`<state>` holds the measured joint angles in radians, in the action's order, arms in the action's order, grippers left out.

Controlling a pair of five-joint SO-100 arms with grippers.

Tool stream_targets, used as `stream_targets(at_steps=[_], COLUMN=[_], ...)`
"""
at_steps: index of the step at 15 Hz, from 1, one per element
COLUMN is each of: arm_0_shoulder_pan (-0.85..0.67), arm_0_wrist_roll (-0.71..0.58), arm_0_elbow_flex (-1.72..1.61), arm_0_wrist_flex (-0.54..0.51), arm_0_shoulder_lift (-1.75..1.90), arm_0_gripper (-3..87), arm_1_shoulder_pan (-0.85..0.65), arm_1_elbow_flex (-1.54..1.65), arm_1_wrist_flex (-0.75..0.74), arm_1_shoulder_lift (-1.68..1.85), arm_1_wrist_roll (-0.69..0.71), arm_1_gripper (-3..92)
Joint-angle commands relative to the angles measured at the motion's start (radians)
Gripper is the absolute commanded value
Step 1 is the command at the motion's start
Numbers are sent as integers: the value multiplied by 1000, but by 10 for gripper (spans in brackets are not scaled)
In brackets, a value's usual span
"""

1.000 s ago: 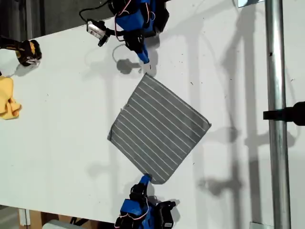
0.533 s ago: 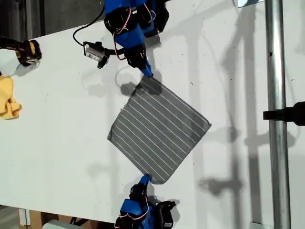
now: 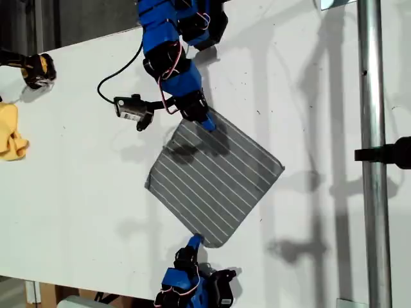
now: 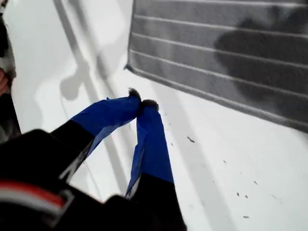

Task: Grasp corners of a towel and fold twice.

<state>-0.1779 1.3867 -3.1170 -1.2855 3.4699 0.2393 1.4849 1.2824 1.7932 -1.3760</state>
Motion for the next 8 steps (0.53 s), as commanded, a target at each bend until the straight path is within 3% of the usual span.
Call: stream_targets(at_steps=[1,8], arm_0_shoulder_pan=[-9,-11], arm_0_wrist_roll=[-2,-5], arm_0_elbow_flex=[-3,-3], arm_0_wrist_flex=[-5,-5], arm_0_shoulder_lift=[6,6], arm_0_gripper=[-22,-22], arm_1_shoulder_pan=[26,97], arm_1_elbow_flex=[-173,-417], arm_1_wrist_flex=[0,-31], arm_1_shoulder_lift=[-54,-272], arm_1_wrist_roll=[17,34], arm_1_gripper=[-1,-1])
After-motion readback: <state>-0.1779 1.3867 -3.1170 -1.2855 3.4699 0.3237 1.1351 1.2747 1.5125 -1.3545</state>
